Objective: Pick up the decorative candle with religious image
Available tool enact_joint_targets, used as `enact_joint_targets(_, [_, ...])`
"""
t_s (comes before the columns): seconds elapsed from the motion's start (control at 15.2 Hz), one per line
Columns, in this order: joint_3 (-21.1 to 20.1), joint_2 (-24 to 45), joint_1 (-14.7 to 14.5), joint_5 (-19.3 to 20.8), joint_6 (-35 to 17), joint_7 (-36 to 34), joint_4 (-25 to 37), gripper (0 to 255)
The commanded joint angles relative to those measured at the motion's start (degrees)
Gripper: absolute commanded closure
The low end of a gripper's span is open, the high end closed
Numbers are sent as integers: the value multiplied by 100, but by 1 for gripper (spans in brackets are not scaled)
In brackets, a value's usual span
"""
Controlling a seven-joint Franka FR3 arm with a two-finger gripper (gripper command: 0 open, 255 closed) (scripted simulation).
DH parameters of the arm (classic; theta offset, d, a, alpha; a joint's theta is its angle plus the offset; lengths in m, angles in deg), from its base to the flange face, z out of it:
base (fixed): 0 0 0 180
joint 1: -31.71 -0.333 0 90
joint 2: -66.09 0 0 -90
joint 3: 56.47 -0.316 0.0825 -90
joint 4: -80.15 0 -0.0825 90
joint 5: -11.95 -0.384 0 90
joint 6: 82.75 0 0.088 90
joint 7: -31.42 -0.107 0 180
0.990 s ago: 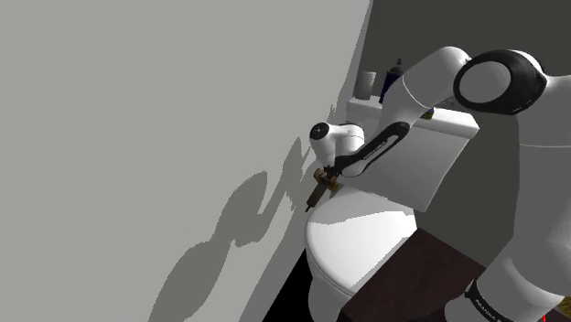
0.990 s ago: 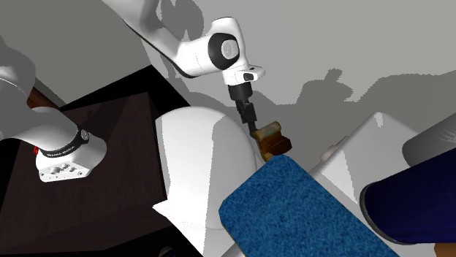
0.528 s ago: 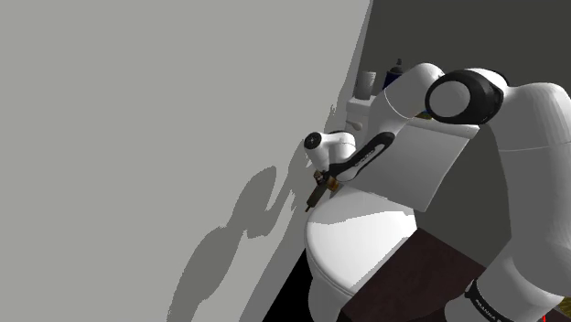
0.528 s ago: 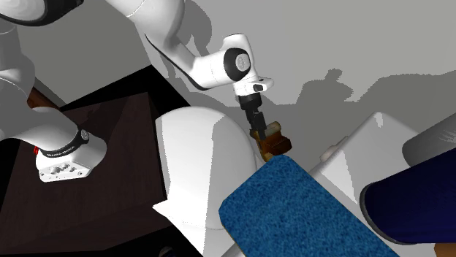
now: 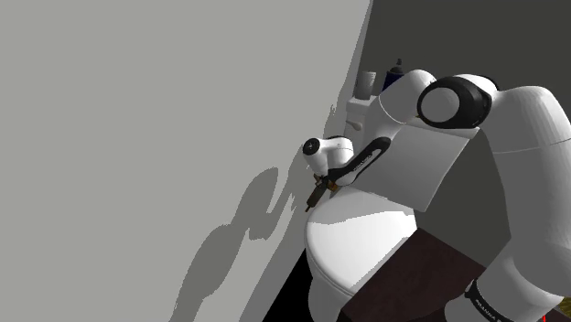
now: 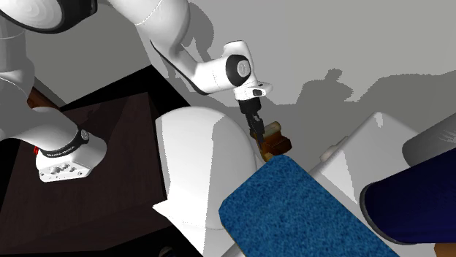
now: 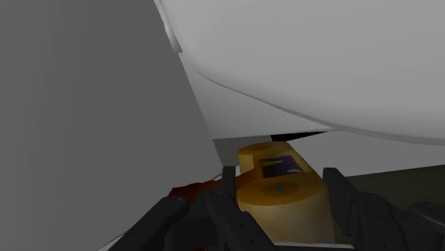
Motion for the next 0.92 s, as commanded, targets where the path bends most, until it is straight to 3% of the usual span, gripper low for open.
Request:
enact_joint_targets(0.0, [2, 8, 1, 1, -5, -3, 3, 255])
enact_joint_targets(0.86, [-80, -441, 52, -193, 172, 301, -166, 255])
